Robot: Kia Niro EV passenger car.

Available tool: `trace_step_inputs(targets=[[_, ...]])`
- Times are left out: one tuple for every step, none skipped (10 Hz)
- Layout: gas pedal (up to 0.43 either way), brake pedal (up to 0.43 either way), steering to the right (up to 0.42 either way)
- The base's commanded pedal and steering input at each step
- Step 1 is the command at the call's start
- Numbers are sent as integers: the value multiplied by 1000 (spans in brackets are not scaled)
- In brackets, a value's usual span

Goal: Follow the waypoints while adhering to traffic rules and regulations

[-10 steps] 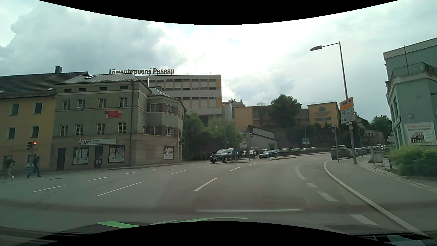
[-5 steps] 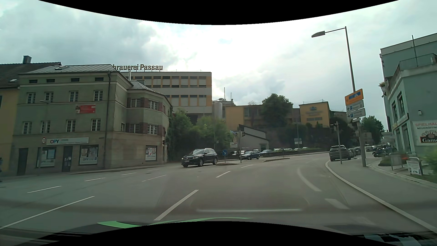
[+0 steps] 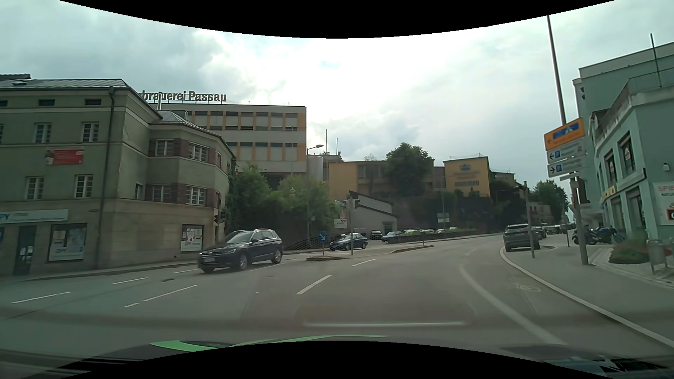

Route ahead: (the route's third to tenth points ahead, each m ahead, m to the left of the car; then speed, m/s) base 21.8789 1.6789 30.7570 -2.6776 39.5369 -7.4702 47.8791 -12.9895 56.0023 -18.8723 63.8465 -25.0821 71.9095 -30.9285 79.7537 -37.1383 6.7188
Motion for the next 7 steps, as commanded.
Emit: trace_step_inputs(targets=[[358,0,89],[358,0,89],[358,0,91],[358,0,93],[358,0,94],[358,0,94],[339,0,95]])
